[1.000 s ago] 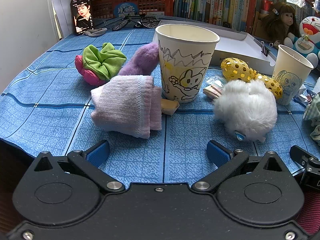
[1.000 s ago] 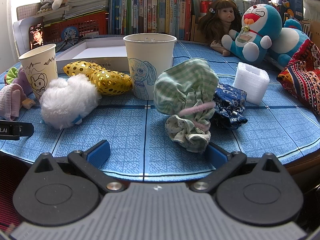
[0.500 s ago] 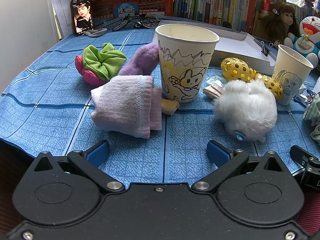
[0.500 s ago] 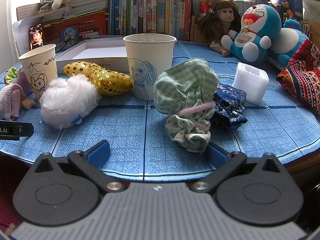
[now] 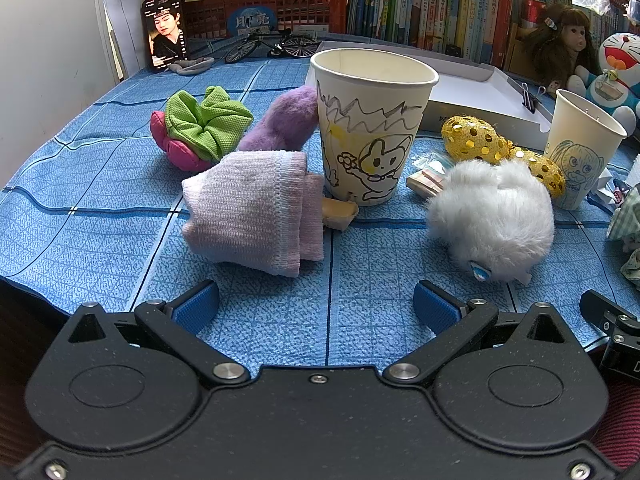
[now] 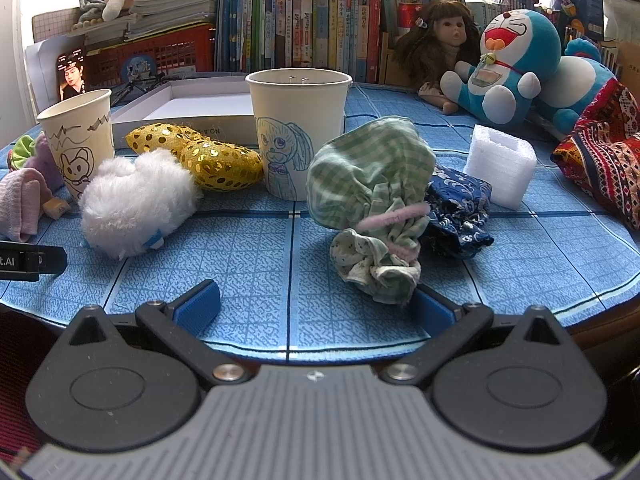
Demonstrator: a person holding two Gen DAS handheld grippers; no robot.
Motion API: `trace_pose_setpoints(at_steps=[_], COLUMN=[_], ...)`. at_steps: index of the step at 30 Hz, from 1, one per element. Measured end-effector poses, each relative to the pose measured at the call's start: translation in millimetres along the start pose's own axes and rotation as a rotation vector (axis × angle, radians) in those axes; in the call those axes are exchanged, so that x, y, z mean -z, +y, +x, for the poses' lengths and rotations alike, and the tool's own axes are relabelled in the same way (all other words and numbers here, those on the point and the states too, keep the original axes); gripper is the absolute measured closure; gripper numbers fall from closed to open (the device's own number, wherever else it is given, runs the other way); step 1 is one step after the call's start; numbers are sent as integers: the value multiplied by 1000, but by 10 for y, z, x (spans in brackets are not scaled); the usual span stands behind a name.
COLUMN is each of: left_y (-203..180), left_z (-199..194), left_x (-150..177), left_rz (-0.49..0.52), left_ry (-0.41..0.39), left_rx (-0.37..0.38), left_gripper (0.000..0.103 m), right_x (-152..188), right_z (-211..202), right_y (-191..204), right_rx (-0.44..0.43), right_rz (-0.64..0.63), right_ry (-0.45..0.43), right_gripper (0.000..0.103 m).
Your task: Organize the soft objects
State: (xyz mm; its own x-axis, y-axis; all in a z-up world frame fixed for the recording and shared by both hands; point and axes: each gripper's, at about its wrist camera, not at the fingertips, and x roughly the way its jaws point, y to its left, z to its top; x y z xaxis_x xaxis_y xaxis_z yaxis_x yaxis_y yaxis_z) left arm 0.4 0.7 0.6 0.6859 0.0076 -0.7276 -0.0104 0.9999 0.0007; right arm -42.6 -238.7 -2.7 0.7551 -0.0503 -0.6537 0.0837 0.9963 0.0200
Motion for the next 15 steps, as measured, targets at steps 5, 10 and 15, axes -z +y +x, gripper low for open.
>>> trace_pose_setpoints(at_steps=[5, 10, 15], left_y=[0, 1, 42], left_z=[0, 3, 8], left_x=[-1, 1, 14], left_rz=[0, 3, 8], left_ry=[0, -4, -16], left_rx=[0, -4, 1], left_gripper=[0, 0, 0], right_x=[3, -1, 3], right_z=[-3, -2, -2], right_y=[0, 2, 14], right_rx=[-1, -1, 2], right_rz=[0, 0, 3], right_ry=[-1, -1, -3], right_gripper=[0, 0, 0])
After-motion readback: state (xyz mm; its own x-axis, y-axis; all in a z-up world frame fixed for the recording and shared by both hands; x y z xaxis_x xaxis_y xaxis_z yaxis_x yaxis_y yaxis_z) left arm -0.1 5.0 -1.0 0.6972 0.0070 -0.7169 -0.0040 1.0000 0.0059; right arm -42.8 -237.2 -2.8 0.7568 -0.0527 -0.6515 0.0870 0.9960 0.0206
